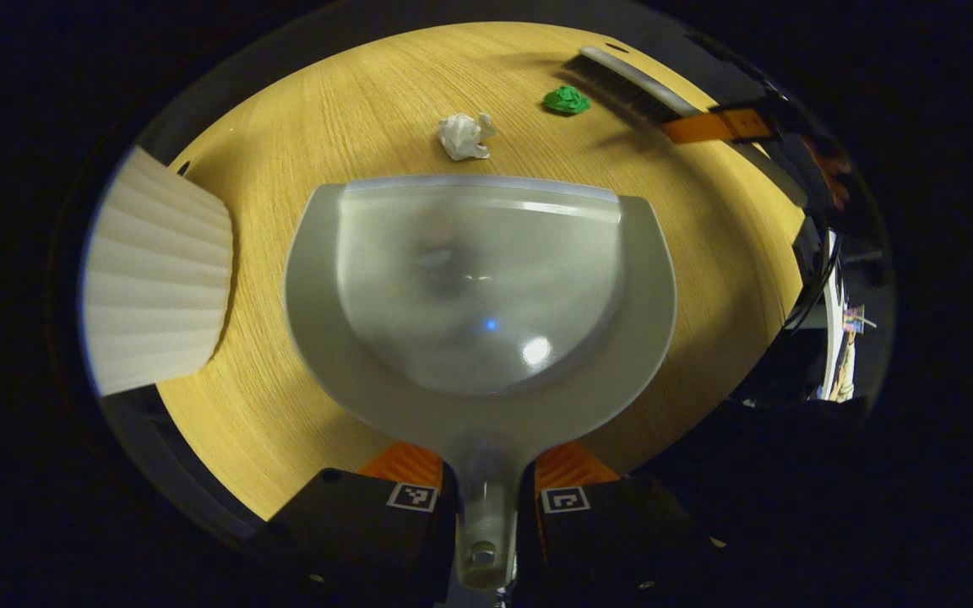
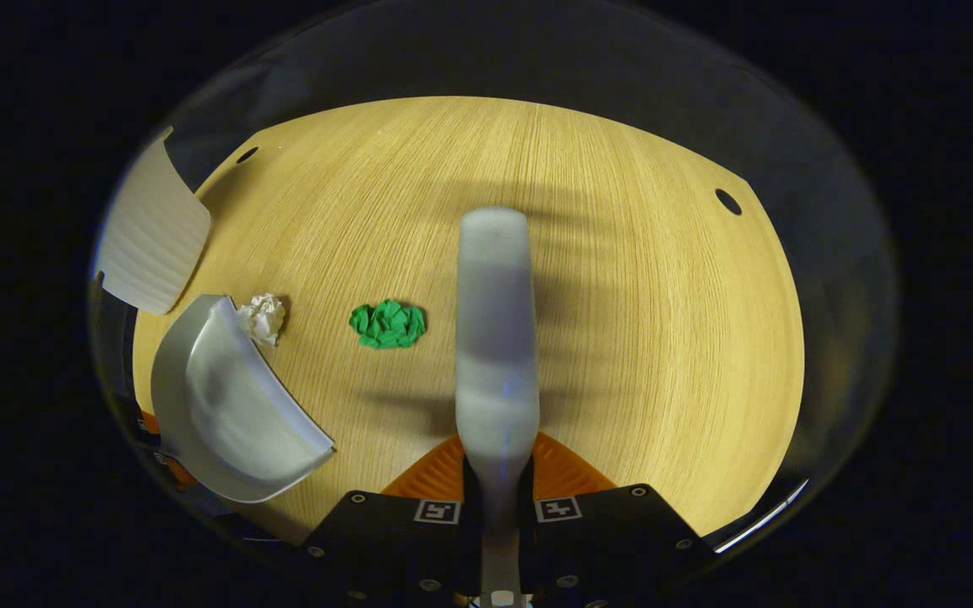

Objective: Pick up the small broom and dustpan from the desktop, sweep the trash into the dustpan with the broom, and then empty the trash into the garbage bin.

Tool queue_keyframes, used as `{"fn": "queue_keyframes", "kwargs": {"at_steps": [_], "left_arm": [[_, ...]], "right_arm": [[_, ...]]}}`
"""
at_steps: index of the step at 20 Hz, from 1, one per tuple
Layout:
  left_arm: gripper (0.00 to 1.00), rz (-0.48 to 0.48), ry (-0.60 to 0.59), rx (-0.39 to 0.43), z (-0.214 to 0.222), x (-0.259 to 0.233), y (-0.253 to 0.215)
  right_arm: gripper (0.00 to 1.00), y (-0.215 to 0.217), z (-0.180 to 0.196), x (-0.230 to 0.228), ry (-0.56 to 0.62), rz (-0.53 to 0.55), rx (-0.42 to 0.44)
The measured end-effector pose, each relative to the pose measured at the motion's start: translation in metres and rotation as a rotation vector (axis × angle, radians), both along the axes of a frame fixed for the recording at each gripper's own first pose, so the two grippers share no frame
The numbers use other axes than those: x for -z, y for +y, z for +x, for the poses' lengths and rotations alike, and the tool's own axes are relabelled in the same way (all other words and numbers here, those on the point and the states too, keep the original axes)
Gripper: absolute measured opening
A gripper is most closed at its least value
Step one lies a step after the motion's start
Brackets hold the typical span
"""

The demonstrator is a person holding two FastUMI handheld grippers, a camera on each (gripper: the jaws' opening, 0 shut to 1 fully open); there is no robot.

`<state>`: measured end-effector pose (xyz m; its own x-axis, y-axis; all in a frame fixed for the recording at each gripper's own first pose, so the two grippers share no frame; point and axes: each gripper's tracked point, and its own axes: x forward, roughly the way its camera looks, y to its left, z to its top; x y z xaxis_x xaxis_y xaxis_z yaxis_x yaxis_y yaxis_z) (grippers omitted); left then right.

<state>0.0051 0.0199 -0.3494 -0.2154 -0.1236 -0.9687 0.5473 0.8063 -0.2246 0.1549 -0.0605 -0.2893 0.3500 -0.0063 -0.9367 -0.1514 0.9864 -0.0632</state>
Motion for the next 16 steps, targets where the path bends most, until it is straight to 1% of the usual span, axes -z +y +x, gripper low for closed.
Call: {"fn": "queue_keyframes", "kwargs": {"at_steps": [2, 4, 6, 8, 11, 14, 16], "left_arm": [[0.3, -0.007, -0.005, 0.038, 0.005, 0.0, 0.004], [0.3, -0.014, -0.006, 0.071, 0.009, 0.001, 0.006], [0.3, -0.017, -0.007, 0.096, 0.01, 0.002, 0.009], [0.3, -0.023, -0.009, 0.104, 0.011, 0.002, 0.011], [0.3, -0.03, -0.006, 0.107, 0.011, 0.003, 0.01], [0.3, -0.037, -0.009, 0.097, 0.012, 0.002, 0.007], [0.3, -0.044, -0.01, 0.096, 0.01, 0.002, 0.005]], "right_arm": [[0.17, 0.0, 0.015, 0.002, 0.01, -0.01, -0.036], [0.17, 0.007, 0.019, 0.008, 0.044, -0.005, -0.106], [0.17, 0.027, 0.019, 0.014, 0.078, 0.057, -0.194], [0.17, 0.047, 0.016, 0.012, 0.084, 0.111, -0.281], [0.17, 0.079, 0.002, 0.013, 0.11, 0.177, -0.41], [0.17, 0.112, -0.022, 0.01, 0.154, 0.245, -0.536], [0.17, 0.129, -0.033, 0.008, 0.184, 0.277, -0.602]]}}
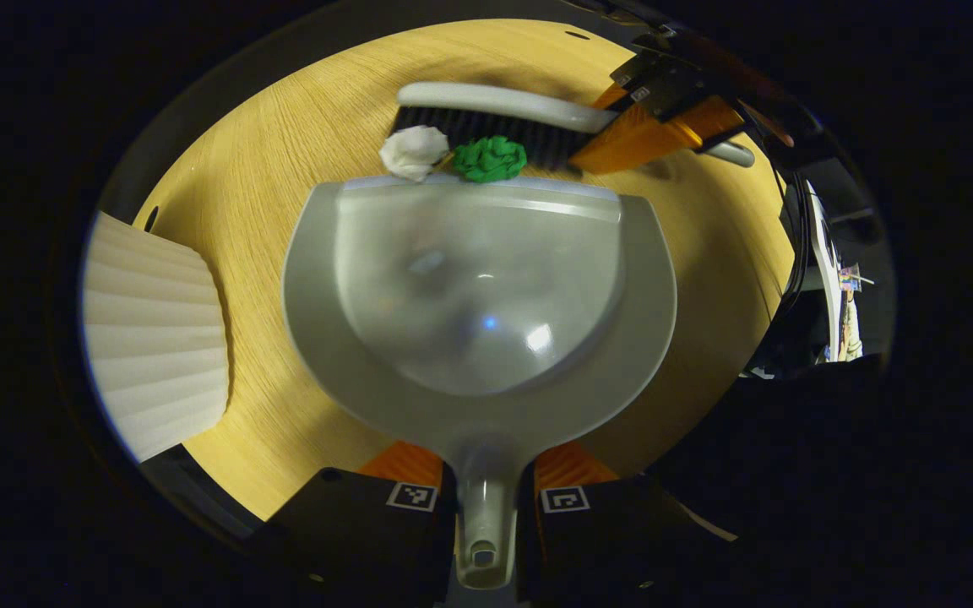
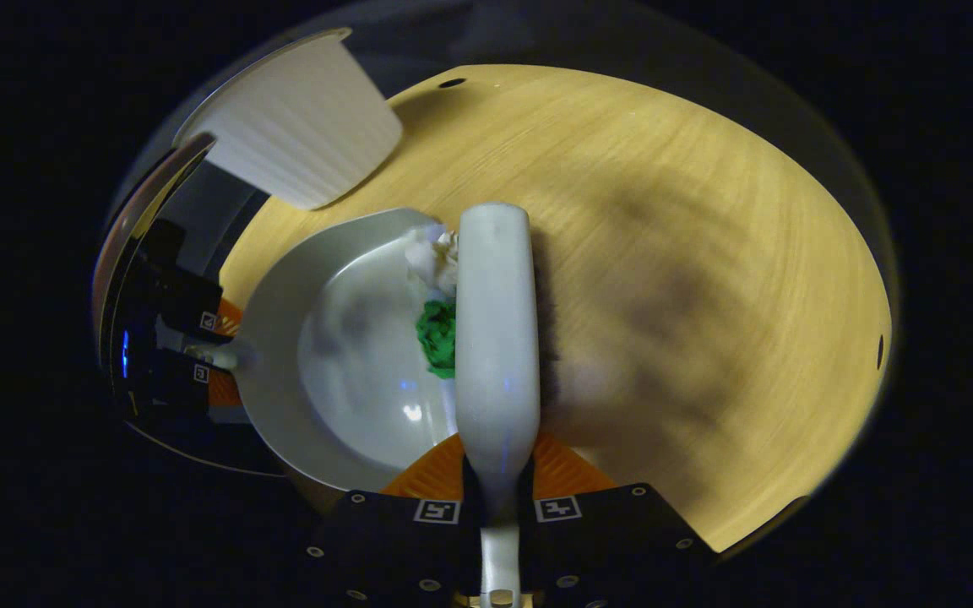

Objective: Pick up the small broom and dustpan from the desktop, sweep the trash into the dustpan with the broom, and then empty the trash into the garbage bin.

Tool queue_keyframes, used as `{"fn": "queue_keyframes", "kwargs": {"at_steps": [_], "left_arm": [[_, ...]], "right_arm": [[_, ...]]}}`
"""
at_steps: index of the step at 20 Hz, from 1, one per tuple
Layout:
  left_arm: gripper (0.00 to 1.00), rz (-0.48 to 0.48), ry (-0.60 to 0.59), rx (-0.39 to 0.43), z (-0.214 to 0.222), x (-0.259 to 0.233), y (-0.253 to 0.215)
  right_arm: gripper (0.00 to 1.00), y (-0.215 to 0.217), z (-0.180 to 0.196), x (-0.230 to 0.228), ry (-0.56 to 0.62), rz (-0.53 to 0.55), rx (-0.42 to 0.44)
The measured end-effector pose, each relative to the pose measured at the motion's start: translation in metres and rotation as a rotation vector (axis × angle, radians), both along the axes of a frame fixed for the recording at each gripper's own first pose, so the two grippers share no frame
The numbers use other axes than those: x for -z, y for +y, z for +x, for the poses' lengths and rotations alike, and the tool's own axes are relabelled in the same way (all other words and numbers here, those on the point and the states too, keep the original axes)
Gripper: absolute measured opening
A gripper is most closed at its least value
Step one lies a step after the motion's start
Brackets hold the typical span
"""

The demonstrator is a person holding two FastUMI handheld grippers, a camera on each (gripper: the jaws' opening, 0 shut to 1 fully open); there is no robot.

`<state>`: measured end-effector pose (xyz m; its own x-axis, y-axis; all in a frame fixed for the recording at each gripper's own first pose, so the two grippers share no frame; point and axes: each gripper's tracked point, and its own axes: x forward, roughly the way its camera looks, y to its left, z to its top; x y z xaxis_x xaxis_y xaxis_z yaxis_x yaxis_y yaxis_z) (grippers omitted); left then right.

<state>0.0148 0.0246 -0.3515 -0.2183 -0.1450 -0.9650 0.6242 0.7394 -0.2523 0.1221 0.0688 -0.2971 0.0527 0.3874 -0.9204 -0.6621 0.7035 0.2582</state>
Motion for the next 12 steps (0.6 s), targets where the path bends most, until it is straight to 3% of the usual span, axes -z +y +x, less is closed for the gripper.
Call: {"fn": "queue_keyframes", "kwargs": {"at_steps": [5, 8, 12], "left_arm": [[0.3, -0.008, 0.002, -0.035, -0.003, 0.001, -0.006], [0.3, 0.001, -0.001, -0.091, -0.009, 0.0, -0.012], [0.3, 0.005, -0.007, -0.219, -0.012, -0.001, -0.025]], "right_arm": [[0.17, 0.02, -0.008, -0.003, 0.062, 0.083, -0.053], [0.17, 0.008, -0.004, -0.01, 0.045, 0.112, 0.065], [0.17, -0.032, 0.008, -0.02, -0.01, 0.083, 0.311]]}}
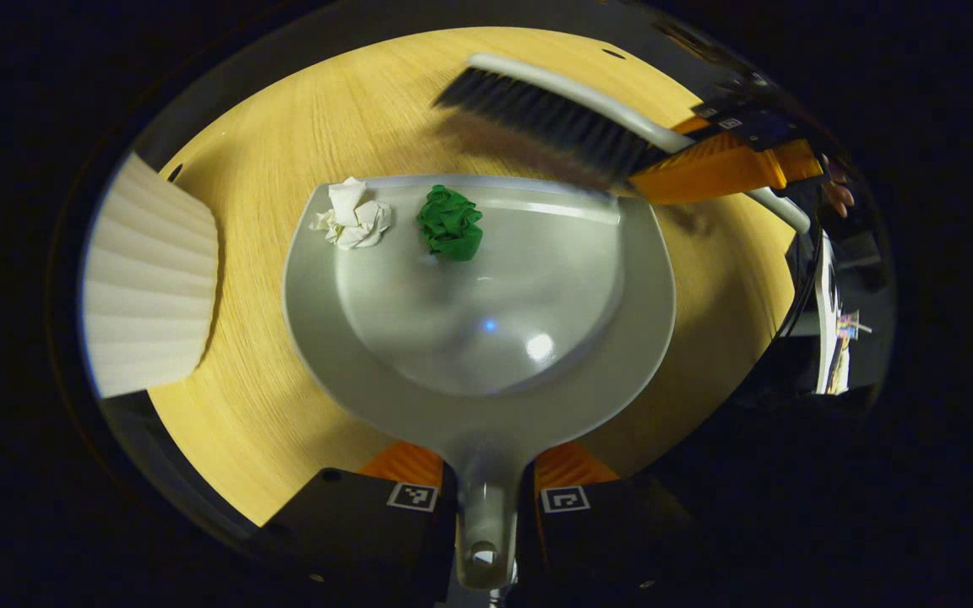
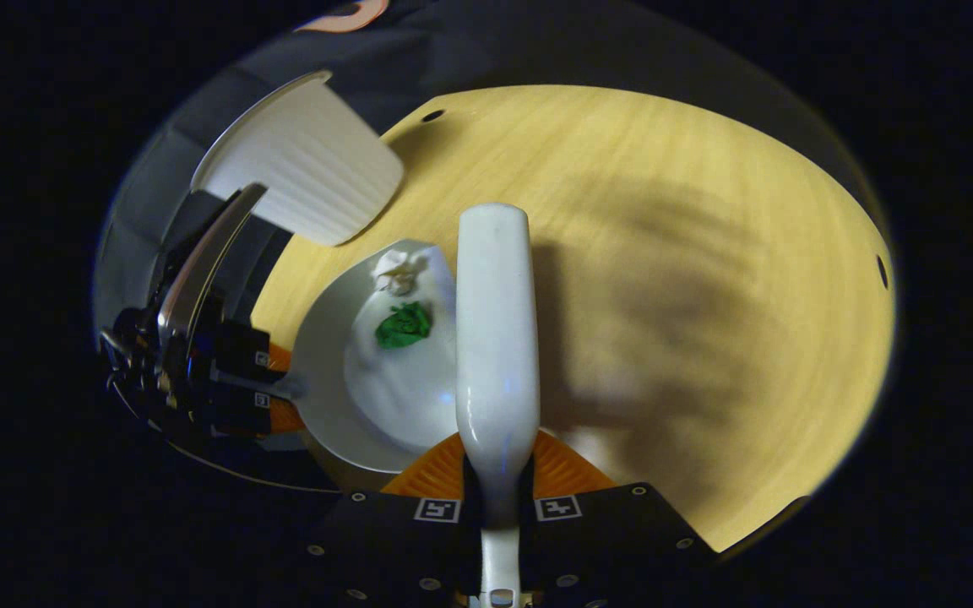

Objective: Pick up the small broom and dustpan from the desktop, sweep the trash into the dustpan with the broom, and then empty the trash into the garbage bin.

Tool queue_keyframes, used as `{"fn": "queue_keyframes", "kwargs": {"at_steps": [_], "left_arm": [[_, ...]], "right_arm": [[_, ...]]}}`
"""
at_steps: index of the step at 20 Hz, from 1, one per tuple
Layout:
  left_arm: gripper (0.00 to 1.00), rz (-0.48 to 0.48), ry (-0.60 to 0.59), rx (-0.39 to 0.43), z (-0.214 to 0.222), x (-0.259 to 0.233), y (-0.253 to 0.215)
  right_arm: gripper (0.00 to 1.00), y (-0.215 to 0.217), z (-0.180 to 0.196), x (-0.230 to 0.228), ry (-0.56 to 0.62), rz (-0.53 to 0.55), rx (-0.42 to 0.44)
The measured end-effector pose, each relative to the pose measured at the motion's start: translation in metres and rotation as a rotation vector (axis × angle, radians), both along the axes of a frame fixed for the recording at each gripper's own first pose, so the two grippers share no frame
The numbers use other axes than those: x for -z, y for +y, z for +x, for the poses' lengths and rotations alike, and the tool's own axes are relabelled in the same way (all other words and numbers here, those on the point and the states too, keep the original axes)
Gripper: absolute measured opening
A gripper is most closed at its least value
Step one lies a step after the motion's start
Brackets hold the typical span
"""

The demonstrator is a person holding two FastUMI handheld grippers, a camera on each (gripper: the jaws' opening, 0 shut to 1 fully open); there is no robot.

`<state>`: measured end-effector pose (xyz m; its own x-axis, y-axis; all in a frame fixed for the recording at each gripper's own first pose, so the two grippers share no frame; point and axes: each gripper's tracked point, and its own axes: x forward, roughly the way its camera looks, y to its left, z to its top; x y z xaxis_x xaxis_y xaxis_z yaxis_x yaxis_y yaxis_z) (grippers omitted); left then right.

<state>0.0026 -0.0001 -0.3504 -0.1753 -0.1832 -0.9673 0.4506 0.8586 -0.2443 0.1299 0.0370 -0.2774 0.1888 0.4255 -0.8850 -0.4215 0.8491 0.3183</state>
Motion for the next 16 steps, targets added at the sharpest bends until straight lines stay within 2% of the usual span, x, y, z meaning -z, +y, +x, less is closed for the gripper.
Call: {"fn": "queue_keyframes", "kwargs": {"at_steps": [3, 5, 8, 12, 16], "left_arm": [[0.3, 0.007, -0.006, -0.082, -0.004, -0.001, -0.006], [0.3, 0.014, -0.024, -0.115, -0.006, 0.001, -0.01], [0.3, 0.023, -0.058, -0.162, -0.003, 0.002, -0.018], [0.3, 0.024, -0.096, -0.264, 0.003, 0.001, -0.032], [0.3, 0.045, -0.158, -0.348, 0.012, 0.0, -0.054]], "right_arm": [[0.17, -0.02, -0.003, 0.005, 0.003, -0.037, 0.177], [0.17, -0.025, -0.015, 0.017, 0.006, -0.046, 0.255], [0.17, -0.028, -0.047, 0.041, 0.041, -0.09, 0.318], [0.17, -0.023, -0.087, 0.081, 0.101, -0.117, 0.392], [0.17, -0.026, -0.099, 0.116, 0.108, -0.118, 0.449]]}}
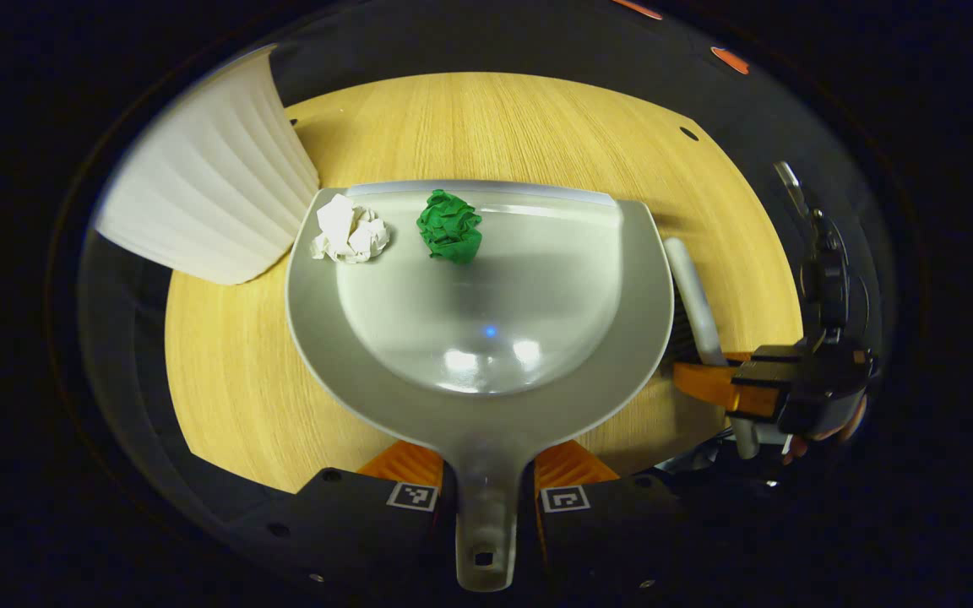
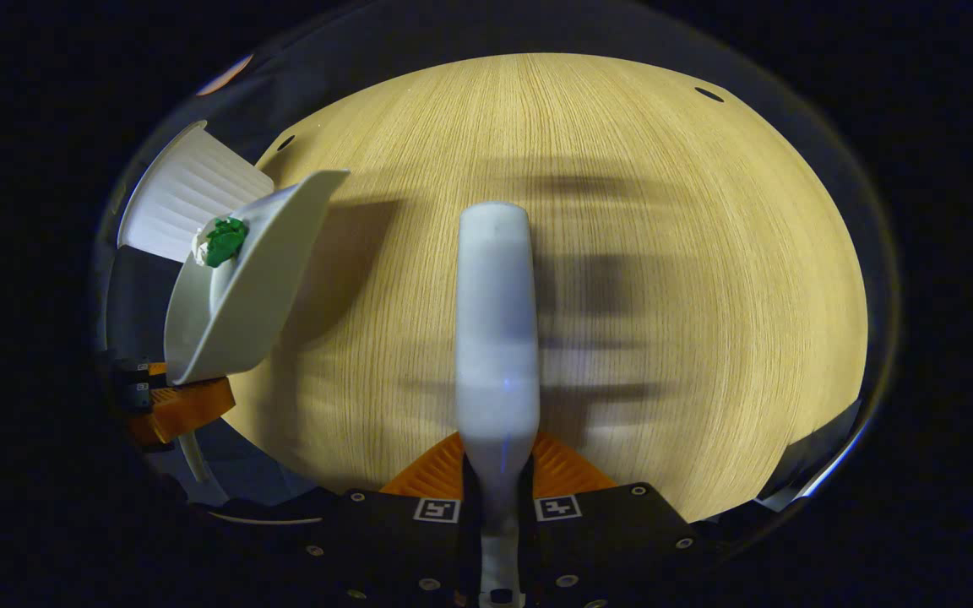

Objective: Pick up the small broom and dustpan from the desktop, sweep the trash into the dustpan with the broom, and then empty the trash into the garbage bin.

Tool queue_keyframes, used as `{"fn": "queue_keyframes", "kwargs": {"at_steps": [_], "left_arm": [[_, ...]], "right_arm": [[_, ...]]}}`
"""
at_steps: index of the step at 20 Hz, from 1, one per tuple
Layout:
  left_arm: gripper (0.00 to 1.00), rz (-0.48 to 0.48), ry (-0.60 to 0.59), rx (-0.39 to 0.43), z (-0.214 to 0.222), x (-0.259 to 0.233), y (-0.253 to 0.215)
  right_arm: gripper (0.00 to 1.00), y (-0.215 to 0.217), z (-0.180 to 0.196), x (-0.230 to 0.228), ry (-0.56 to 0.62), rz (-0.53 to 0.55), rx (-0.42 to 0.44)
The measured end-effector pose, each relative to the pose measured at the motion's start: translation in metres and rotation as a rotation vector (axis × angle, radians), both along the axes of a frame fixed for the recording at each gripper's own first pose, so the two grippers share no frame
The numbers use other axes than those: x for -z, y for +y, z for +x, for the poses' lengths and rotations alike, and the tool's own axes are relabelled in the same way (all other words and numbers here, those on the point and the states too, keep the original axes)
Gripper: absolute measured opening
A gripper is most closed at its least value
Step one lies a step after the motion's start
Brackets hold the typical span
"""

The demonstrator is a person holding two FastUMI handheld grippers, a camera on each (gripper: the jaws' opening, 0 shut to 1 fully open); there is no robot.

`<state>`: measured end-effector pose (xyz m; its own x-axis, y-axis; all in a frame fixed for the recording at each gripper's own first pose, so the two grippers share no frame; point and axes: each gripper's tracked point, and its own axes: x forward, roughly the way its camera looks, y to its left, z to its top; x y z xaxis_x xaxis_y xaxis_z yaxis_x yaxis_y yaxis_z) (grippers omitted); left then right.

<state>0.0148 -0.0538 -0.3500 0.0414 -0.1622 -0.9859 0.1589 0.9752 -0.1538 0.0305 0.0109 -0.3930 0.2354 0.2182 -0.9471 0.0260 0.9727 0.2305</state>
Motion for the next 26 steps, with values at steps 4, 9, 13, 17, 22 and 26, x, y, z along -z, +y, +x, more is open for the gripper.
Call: {"fn": "queue_keyframes", "kwargs": {"at_steps": [4, 9, 13, 17, 22, 26], "left_arm": [[0.3, -0.047, -0.089, -0.029, 0.01, -0.016, -0.017], [0.3, -0.069, -0.191, -0.03, 0.018, -0.07, -0.01], [0.3, -0.085, -0.191, -0.025, 0.023, -0.108, 0.001], [0.3, -0.044, -0.227, -0.078, 0.044, -0.131, 0.045], [0.29, 0.035, -0.276, -0.203, 0.088, -0.151, 0.14], [0.3, 0.111, -0.261, -0.222, 0.115, -0.139, 0.208]], "right_arm": [[0.17, -0.023, 0.002, 0.044, -0.017, -0.02, -0.023], [0.17, -0.02, 0.001, 0.044, -0.028, -0.039, -0.068], [0.17, -0.016, -0.004, 0.045, -0.039, -0.035, -0.095], [0.17, -0.015, -0.003, 0.045, -0.042, -0.037, -0.089], [0.17, -0.015, -0.003, 0.048, -0.032, -0.051, -0.078], [0.17, -0.015, -0.002, 0.047, -0.024, -0.062, -0.07]]}}
